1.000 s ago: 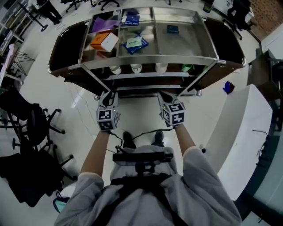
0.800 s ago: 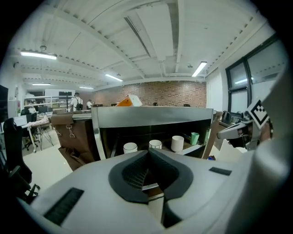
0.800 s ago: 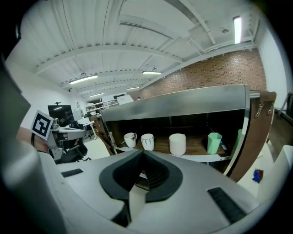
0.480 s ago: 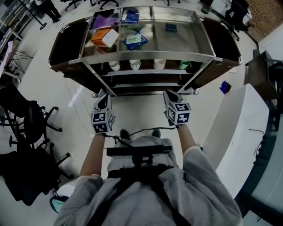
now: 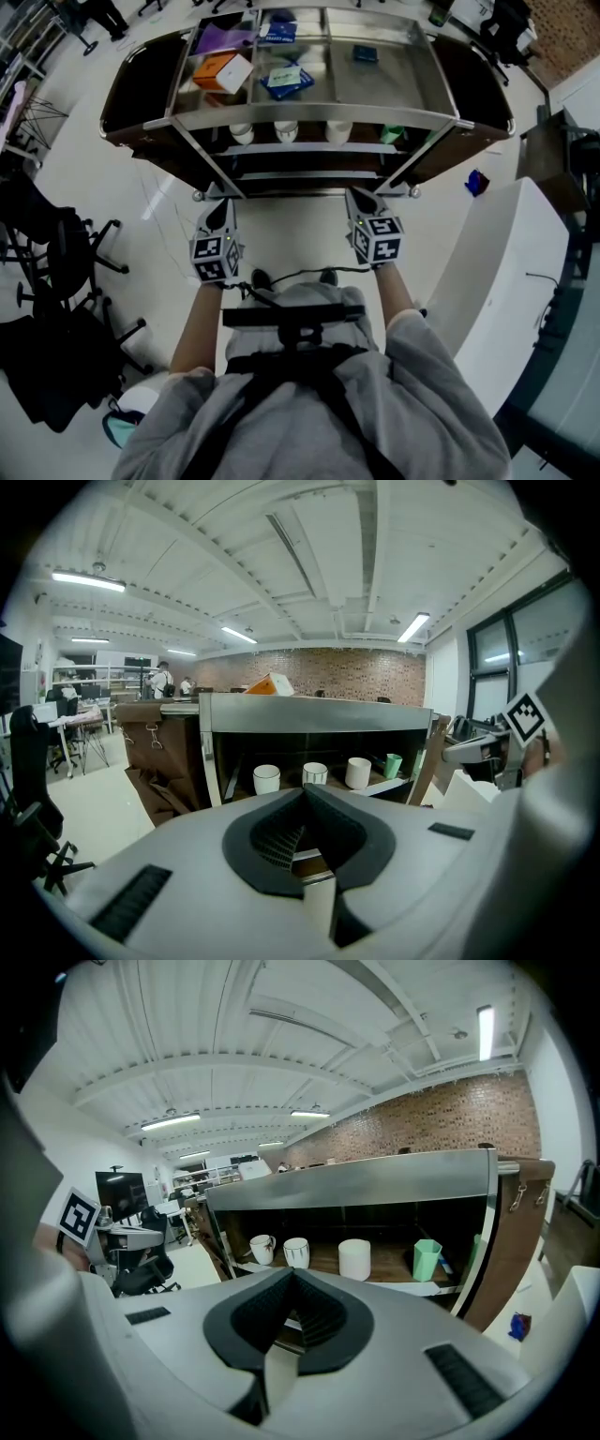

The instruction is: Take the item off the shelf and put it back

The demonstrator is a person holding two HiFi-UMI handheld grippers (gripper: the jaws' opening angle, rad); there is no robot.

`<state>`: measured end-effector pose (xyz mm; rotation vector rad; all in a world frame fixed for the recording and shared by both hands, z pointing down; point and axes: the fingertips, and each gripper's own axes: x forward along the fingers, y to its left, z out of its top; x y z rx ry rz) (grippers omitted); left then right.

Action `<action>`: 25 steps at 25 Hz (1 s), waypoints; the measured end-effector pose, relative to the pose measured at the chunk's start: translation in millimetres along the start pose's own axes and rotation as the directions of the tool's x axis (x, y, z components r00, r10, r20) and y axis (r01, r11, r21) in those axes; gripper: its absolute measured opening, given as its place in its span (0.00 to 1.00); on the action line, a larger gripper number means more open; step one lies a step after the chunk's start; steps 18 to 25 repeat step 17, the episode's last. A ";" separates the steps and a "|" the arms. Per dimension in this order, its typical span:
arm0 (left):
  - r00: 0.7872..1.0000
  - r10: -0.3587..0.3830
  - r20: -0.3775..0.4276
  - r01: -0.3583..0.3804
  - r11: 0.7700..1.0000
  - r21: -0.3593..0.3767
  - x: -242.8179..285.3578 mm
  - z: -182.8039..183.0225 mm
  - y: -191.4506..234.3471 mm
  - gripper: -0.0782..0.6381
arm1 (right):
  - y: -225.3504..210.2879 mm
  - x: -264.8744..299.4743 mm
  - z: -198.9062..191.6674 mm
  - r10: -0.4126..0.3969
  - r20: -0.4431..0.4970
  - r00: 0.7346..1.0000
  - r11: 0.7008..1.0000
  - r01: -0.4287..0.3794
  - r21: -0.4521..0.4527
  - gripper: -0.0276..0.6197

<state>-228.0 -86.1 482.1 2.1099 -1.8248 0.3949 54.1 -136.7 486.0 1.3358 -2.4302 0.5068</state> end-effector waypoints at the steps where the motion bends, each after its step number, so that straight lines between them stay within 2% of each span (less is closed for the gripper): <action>1: 1.000 -0.001 0.000 0.001 1.000 -0.001 0.2 -0.5 -0.2 0.12 | -0.1 0.6 0.1 0.001 0.001 1.000 1.000 -0.001 -0.001 0.05; 12: 1.000 -0.003 -0.015 0.003 1.000 -0.030 -5.0 -9.5 1.5 0.12 | 4.9 4.6 -2.9 0.009 -0.017 1.000 1.000 -0.009 -0.011 0.05; 25: 1.000 -0.003 -0.020 0.003 1.000 -0.028 -5.9 -12.7 1.3 0.12 | 4.8 5.2 -4.5 0.009 -0.019 1.000 1.000 -0.010 -0.015 0.05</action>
